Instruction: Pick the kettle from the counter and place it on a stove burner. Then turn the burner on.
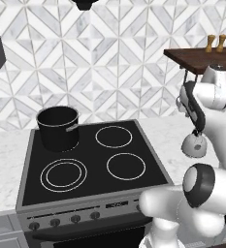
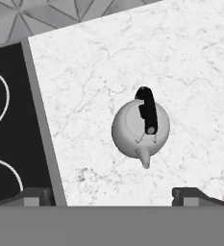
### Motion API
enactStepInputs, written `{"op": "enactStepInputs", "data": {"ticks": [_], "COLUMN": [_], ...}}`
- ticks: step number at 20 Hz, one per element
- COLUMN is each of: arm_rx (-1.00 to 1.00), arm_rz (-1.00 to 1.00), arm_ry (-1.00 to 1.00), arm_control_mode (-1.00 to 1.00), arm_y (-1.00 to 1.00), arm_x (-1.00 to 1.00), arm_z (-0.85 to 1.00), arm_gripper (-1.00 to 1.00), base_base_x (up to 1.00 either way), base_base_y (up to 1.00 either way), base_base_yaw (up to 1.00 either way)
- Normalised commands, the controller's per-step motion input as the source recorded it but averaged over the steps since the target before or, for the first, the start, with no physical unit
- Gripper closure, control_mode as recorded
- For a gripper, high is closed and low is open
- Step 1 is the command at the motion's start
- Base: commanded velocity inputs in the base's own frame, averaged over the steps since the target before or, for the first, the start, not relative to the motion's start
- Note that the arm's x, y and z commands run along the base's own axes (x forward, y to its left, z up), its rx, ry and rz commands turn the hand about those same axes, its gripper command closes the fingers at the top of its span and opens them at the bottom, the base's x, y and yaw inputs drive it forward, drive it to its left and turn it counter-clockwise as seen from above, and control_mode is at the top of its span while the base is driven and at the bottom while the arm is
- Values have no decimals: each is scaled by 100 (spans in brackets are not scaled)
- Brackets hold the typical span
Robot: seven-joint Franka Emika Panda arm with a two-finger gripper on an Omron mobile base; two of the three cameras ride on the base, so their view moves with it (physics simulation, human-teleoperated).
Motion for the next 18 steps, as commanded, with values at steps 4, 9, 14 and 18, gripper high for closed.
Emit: {"op": "enactStepInputs", "data": {"ticks": [4,9,14,18], "arm_rx": [-5,-1,0,0], "arm_rz": [-21,-16,-7,-4], "arm_ry": [0,0,-1,-4], "arm_control_mode": [-100,-100,-100,-100], "arm_y": [-71,-23,-6,-23], "arm_x": [44,21,4,0], "arm_z": [-33,-33,-26,-14], "arm_gripper": [-100,-100,-100,-100], "base_base_x": [0,0,0,0], "base_base_y": [0,0,0,0], "base_base_yaw": [0,0,0,0]}}
